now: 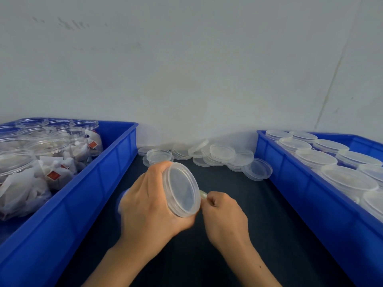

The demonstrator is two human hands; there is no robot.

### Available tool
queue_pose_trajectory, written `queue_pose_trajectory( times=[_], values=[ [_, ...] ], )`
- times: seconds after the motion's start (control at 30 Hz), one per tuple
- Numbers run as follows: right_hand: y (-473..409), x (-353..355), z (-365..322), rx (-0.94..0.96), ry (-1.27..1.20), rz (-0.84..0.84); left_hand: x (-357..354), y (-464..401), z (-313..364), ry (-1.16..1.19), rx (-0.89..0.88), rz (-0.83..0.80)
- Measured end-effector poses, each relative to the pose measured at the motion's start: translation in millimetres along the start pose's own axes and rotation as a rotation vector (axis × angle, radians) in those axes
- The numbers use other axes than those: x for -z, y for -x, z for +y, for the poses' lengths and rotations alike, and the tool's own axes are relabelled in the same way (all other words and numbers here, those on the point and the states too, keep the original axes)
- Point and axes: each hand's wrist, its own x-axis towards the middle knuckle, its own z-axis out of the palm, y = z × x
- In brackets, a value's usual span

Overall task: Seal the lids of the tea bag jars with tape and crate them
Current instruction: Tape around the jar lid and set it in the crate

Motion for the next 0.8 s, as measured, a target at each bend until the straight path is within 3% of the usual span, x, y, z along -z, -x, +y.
queue_pose_trajectory(
  times=[0.8],
  values=[
    [-11.2, 2.6, 5.6, -0.036, -0.008, 0.029, 4.3, -2.5, 12.6, -0.012, -0.052, -0.044]
  ],
)
